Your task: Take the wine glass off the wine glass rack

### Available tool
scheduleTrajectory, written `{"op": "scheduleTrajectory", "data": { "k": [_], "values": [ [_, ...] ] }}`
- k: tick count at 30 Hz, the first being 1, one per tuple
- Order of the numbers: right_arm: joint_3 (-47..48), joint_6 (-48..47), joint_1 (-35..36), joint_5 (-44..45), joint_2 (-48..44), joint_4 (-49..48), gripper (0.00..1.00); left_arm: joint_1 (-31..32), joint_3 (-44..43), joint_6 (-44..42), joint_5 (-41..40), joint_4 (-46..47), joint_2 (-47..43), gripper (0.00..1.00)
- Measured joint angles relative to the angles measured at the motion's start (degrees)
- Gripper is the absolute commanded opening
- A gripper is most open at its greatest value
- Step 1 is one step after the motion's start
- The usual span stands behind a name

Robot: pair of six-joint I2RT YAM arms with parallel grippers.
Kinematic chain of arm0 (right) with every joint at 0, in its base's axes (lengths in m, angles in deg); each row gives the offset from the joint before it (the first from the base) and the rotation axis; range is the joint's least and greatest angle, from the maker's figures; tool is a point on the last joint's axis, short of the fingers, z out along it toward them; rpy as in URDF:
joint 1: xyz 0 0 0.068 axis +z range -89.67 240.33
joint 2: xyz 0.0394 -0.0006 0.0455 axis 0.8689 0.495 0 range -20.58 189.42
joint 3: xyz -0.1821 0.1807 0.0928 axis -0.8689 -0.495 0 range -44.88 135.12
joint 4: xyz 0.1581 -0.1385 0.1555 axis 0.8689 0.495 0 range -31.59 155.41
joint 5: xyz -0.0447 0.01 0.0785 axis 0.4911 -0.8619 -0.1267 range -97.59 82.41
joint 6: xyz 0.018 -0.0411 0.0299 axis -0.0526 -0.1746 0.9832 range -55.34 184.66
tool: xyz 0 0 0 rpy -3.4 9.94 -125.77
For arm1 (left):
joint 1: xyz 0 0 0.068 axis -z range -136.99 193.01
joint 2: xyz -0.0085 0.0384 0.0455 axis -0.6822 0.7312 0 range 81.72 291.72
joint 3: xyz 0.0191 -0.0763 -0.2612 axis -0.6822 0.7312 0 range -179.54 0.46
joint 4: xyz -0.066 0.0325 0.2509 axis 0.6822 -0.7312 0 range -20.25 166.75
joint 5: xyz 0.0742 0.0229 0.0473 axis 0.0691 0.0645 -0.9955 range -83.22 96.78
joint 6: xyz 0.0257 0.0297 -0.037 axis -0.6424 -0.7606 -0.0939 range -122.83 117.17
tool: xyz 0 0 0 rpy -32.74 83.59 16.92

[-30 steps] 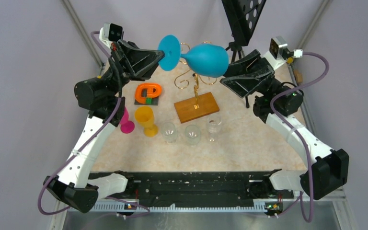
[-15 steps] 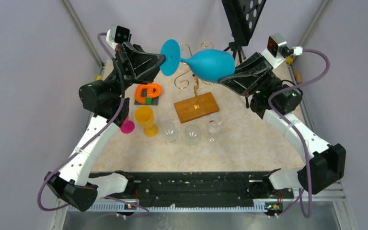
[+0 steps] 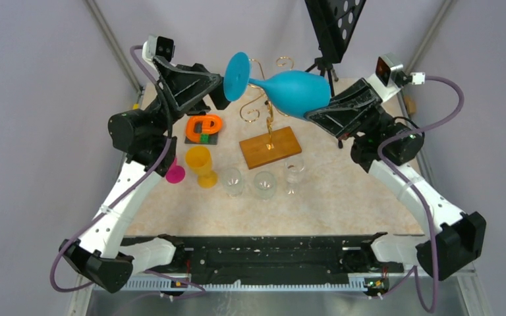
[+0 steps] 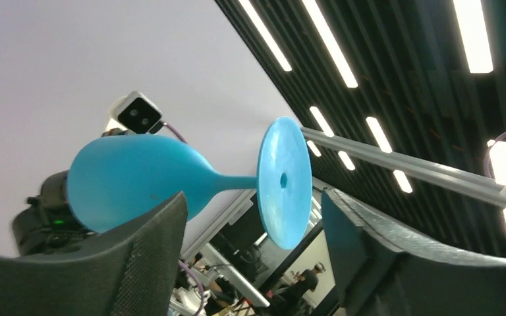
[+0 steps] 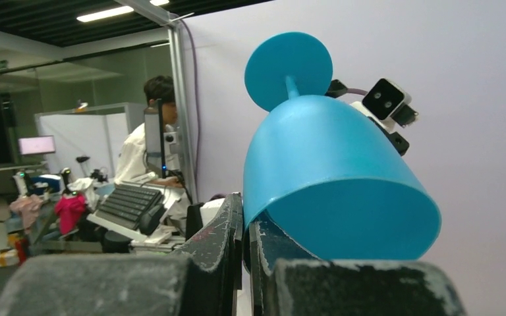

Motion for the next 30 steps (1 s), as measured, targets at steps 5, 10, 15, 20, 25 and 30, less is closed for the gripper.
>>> {"op": "scheduleTrajectory", "data": {
  "k": [5, 10, 15, 20, 25, 30],
  "values": [
    [-1.5, -9.6, 0.0, 1.4, -8.6, 15.8, 0.0, 0.0, 0.0, -9.2, 2.8, -6.1, -2.3, 0.91],
    [0.5, -24.0, 0.0, 6.5, -18.1, 42.7, 0.0, 0.0, 1.1, -18.8, 5.0, -13.9, -4.6, 0.93],
    [6.1, -36.4, 0.0, 13.7, -22.6, 71.1, 0.0, 0.0, 1.6, -34.4, 3.5, -30.9, -6.8, 0.93],
    [14.7, -45.6, 0.0, 22.9, -23.2, 100.5, 0.0, 0.0, 1.0, -49.6, -4.2, -50.2, -10.6, 0.92],
    [17.8, -50.5, 0.0, 33.6, -24.4, 120.2, 0.0, 0.0, -3.1, -62.4, -14.9, -64.1, -15.2, 0.92],
    [20.7, -53.0, 0.0, 45.3, -22.8, 134.1, 0.0, 0.0, -4.3, -70.7, -26.8, -71.2, -20.2, 0.92]
  ]
}}
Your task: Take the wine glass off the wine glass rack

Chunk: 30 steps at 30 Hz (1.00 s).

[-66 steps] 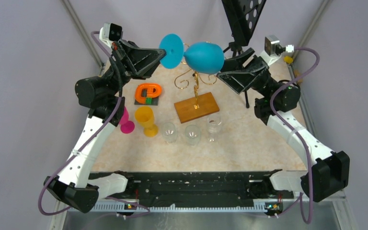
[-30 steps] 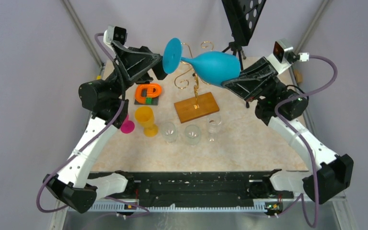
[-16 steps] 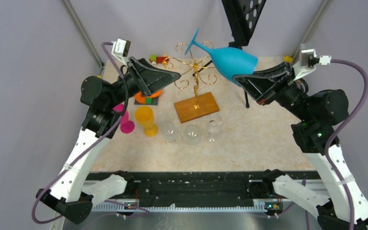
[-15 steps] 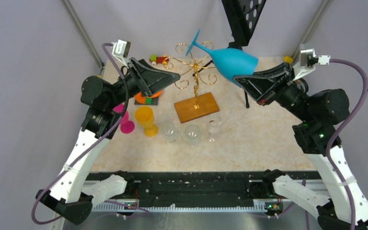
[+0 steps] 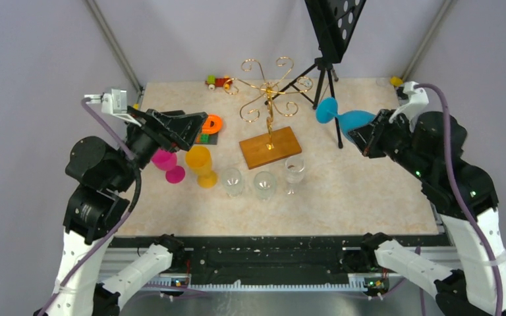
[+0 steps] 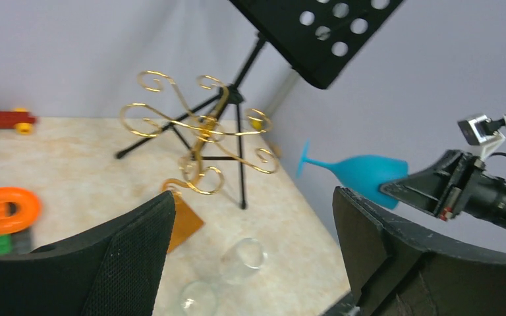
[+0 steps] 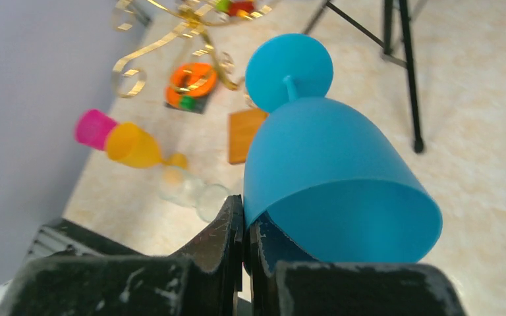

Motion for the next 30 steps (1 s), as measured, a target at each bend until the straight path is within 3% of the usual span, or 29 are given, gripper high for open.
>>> {"op": "scheduleTrajectory", "data": {
  "k": [6, 11, 30],
  "values": [
    [-1.0, -1.7, 0.0, 7.7, 7.8, 8.0, 0.0, 0.0, 0.1, -5.7, -10.7, -5.3, -1.9, 0.92],
    [-10.5, -3.5, 0.0, 6.6, 13.2, 8.2, 0.0, 0.0, 1.6, -8.6, -15.3, -7.1, -2.1, 0.92],
    [-20.8, -7.0, 0.0, 2.1, 20.9, 5.9, 0.0, 0.0, 4.3, -13.9, -18.6, -8.6, -2.3, 0.94]
  ]
}}
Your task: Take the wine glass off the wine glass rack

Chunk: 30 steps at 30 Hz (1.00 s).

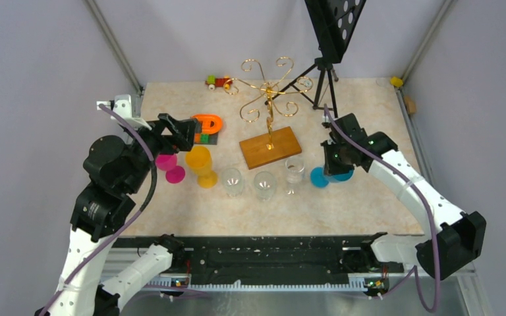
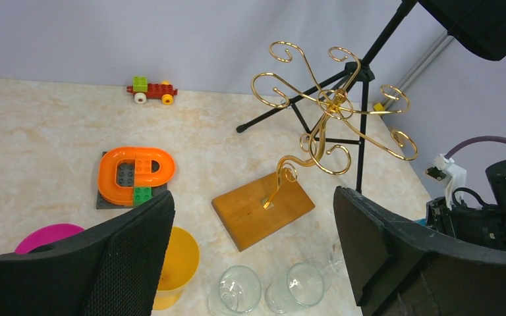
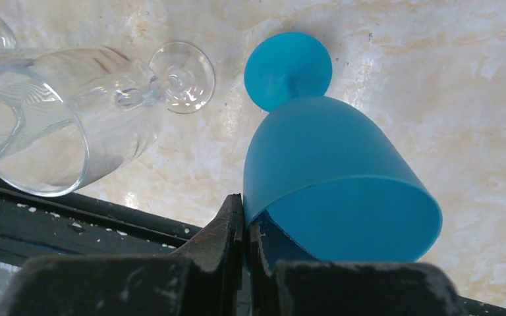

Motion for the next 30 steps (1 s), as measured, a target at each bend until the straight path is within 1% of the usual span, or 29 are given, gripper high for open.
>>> {"op": "scheduleTrajectory", "data": {
  "k": [1, 3, 5, 9, 11, 12, 19, 23, 26, 30],
  "values": [
    [-0.2, 0.0, 0.0, -0.1, 0.2, -0.3, 0.0, 0.0, 0.0, -0.1, 0.0, 0.0, 0.0, 0.94],
    [-0.3, -0.3, 0.0, -0.1, 1.0, -0.7, 0.05, 0.0, 0.0, -0.3, 0.0, 0.0, 0.0, 0.94],
    [-0.6, -0.4, 0.0, 0.0, 1.9, -1.2, 0.16, 0.0, 0.0, -0.5, 0.1, -0.2, 0.1, 0.95],
    [-0.6, -0.9, 0.0, 0.6, 3.4, -1.7, 0.29, 0.0, 0.0, -0.7, 0.3, -1.0, 1.1, 0.95],
    [-0.6, -1.0, 0.0, 0.9, 3.7, -1.9, 0.39, 0.0, 0.0, -0.7, 0.3, -1.6, 2.0, 0.96],
    [-0.6, -1.2, 0.0, 1.0, 3.7, -2.0, 0.41, 0.0, 0.0, -0.7, 0.3, -2.0, 2.4, 0.97],
    [-0.6, -1.5, 0.0, 1.6, 3.6, -2.1, 0.44, 0.0, 0.0, -1.1, 0.0, -3.4, 3.0, 0.97],
    [-0.4, -1.4, 0.0, 2.0, 2.6, -2.4, 0.51, 0.0, 0.0, -1.7, -1.7, -3.4, 1.7, 0.97],
    [0.0, -1.4, 0.0, 2.1, -0.3, -3.1, 0.54, 0.0, 0.0, -2.1, -3.6, -3.3, -0.1, 0.97],
    [1.0, -1.4, 0.0, 2.1, -6.7, -4.7, 0.55, 0.0, 0.0, -2.5, -5.9, -3.0, -3.5, 0.98]
  ]
}}
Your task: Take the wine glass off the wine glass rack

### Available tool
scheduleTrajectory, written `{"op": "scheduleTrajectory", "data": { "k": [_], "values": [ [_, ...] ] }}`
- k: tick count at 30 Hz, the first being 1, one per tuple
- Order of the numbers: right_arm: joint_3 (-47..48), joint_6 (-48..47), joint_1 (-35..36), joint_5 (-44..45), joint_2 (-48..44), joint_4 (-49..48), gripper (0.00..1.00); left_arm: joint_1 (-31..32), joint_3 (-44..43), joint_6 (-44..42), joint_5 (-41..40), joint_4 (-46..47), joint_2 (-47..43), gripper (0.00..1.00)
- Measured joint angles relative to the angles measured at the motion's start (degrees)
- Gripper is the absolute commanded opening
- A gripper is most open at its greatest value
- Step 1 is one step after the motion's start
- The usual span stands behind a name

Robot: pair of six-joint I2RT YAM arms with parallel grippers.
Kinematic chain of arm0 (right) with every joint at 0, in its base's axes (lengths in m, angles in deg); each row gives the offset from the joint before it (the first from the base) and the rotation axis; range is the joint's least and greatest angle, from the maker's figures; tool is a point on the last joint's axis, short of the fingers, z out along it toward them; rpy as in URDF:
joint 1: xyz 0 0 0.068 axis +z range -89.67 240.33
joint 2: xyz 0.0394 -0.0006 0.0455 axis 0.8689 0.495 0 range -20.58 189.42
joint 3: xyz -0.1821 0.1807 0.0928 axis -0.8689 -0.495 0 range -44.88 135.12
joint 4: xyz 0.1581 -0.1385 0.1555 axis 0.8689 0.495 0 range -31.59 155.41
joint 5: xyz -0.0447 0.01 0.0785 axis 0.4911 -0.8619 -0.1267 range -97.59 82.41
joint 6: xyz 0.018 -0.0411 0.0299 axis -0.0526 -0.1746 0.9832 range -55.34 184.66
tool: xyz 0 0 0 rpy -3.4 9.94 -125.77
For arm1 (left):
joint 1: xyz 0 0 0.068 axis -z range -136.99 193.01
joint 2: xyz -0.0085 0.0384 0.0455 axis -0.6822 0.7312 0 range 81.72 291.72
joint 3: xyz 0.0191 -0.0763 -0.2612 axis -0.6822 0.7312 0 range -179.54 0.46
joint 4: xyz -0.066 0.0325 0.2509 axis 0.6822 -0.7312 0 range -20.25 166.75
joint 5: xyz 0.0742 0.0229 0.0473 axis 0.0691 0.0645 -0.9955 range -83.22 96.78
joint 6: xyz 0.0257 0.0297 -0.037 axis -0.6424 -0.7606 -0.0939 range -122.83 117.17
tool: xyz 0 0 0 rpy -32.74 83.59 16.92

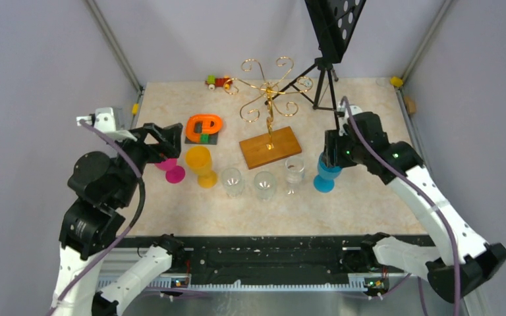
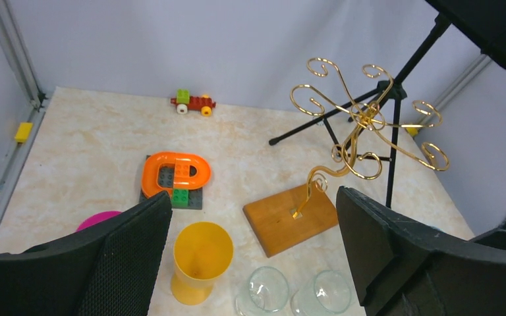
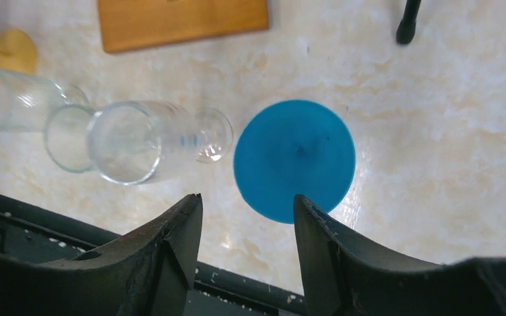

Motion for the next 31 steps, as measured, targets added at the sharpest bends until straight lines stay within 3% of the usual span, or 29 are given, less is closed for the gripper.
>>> {"op": "scheduleTrajectory", "data": {
  "k": [6, 13, 20, 31],
  "values": [
    [1.9, 0.7, 0.0, 3.6, -10.9, -3.9, 0.55, 0.0, 0.0, -1.1, -4.0, -0.2, -4.2, 0.99],
    [1.8, 2.6, 0.1, 18.0, -23.6, -8.0, 0.53, 0.0, 2.1, -0.1, -15.5, -3.0, -8.7, 0.99],
    [0.7, 3.2, 0.1, 30.6, -37.7, -15.6, 0.53, 0.0, 2.2, 0.3, -19.7, -5.2, -12.6, 0.99],
    [-0.4, 3.2, 0.2, 39.7, -40.9, -18.1, 0.53, 0.0, 2.1, -1.4, -20.6, -6.5, -17.4, 0.99]
  ]
}}
